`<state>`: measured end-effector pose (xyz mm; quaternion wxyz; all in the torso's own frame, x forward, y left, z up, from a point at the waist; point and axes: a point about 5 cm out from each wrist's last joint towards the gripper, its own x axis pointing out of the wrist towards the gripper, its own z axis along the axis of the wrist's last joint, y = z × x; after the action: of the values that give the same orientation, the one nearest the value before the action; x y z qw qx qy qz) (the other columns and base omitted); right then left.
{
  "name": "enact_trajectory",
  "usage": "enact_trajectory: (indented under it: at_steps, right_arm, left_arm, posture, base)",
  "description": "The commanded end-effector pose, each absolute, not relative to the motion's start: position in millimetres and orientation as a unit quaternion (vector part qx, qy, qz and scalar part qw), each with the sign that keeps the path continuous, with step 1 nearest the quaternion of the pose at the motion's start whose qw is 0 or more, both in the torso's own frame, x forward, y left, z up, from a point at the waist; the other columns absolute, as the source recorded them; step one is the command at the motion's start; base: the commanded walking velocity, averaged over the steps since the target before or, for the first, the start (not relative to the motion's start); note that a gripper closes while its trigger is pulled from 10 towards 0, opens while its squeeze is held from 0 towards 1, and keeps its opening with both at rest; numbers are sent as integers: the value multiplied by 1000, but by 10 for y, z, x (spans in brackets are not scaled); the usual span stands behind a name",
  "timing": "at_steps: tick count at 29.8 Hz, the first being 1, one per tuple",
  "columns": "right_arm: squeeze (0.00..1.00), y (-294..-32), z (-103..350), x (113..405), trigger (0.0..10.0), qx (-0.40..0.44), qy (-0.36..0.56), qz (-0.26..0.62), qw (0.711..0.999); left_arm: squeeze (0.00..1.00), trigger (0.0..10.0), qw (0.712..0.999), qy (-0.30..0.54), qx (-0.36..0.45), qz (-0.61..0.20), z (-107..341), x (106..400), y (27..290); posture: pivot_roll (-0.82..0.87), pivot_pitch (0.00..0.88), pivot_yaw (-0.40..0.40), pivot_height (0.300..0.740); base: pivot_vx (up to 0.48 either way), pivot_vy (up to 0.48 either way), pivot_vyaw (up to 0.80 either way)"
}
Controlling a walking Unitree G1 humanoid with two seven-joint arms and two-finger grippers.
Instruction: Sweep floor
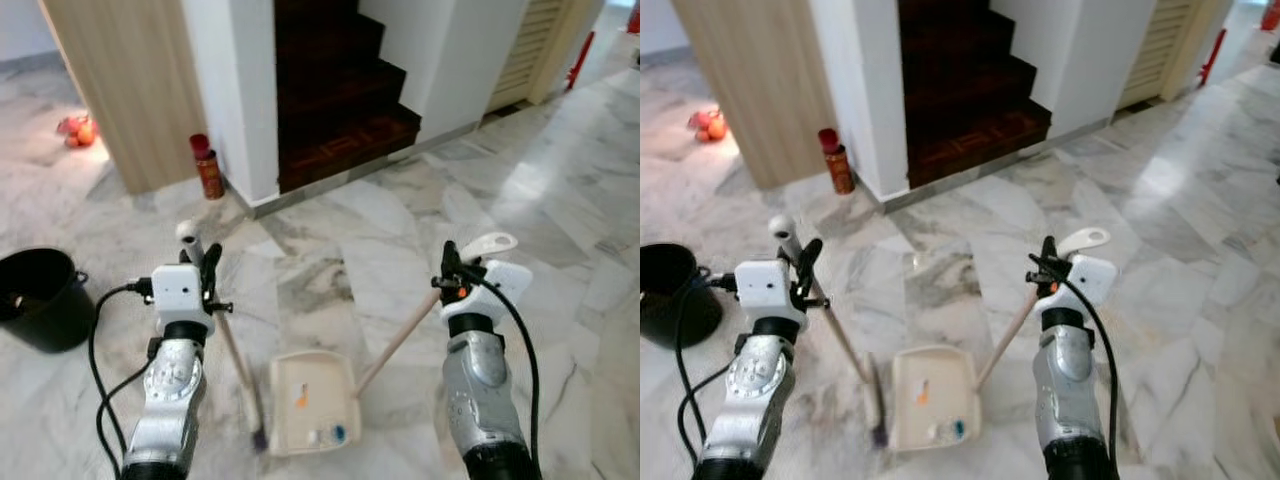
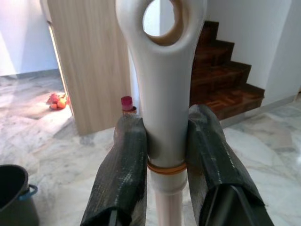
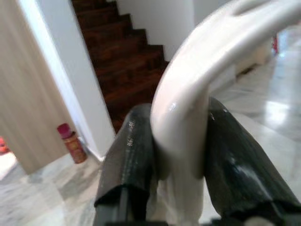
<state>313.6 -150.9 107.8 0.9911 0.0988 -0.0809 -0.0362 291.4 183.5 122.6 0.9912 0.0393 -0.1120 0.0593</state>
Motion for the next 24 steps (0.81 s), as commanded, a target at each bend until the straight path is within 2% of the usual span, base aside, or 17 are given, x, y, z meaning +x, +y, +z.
enact_trajectory:
  at_steps: [1,12,21,24]
  right_arm:
    - [0,-1534,1203,3162,10000,119,-110,-44,986]
    - [0,-1531,1219,3166,10000,113,-113,-43,986]
    - [0,-1522,1215,3168,10000,114,-110,-42,986]
    - [0,-1514,1196,3164,10000,117,-105,-42,987]
  left_arm:
    - [0,10000,988,-137,44,56,1332,2920,1808]
    - [0,10000,988,-137,44,56,1334,2918,1806]
    - [0,10000,988,-136,45,57,1335,2916,1806]
    - [0,10000,988,-136,44,57,1335,2916,1807]
  posture:
    - [16,29,-45,740]
    - [19,32,-46,740]
    - [25,44,-48,740]
    - [26,49,-48,740]
  base:
    - [0,386,0]
    - [0,386,0]
    - [0,385,684]
    - [0,386,0]
